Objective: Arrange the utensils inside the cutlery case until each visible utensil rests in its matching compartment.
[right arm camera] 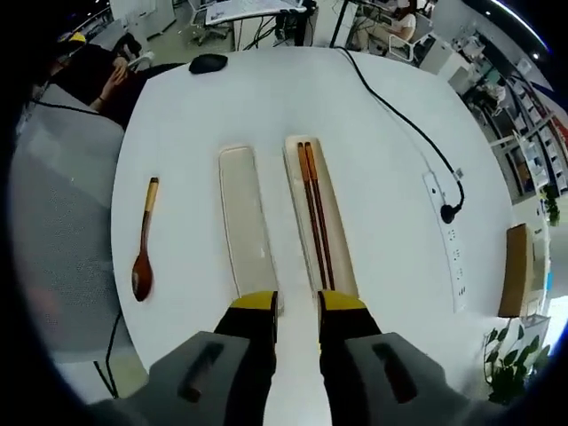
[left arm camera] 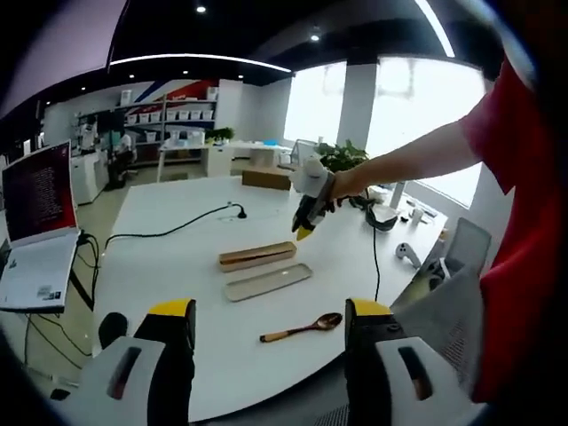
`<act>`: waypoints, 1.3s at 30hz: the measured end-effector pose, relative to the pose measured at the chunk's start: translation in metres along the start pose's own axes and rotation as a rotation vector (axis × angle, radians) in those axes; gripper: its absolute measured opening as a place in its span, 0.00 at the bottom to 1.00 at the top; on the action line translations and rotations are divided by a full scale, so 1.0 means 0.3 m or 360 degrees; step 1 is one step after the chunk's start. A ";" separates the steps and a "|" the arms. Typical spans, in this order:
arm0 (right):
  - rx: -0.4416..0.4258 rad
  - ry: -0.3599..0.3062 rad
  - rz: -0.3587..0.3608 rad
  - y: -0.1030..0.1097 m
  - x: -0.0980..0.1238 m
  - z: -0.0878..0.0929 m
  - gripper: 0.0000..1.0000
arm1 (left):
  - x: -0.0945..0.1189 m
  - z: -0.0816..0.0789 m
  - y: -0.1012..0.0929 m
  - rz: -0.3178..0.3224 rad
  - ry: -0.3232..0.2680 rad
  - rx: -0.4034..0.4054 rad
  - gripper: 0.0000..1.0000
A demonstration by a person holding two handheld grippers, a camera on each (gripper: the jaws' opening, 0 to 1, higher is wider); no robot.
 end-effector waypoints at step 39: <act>-0.0020 -0.0302 -0.0013 0.215 0.097 -0.061 0.18 | 0.037 0.005 -0.078 0.0058 -0.0047 -0.0022 0.75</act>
Point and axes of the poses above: the point that each gripper's makers call its tool centre point, and the gripper's own axes: x roughly backward along the fingers, y roughly to its left, z roughly out of its underside, the point moved 5 cm from there along x, roughly backward along the fingers, and after that the axes turned 4 degrees about -y, right-handed, at the moved point
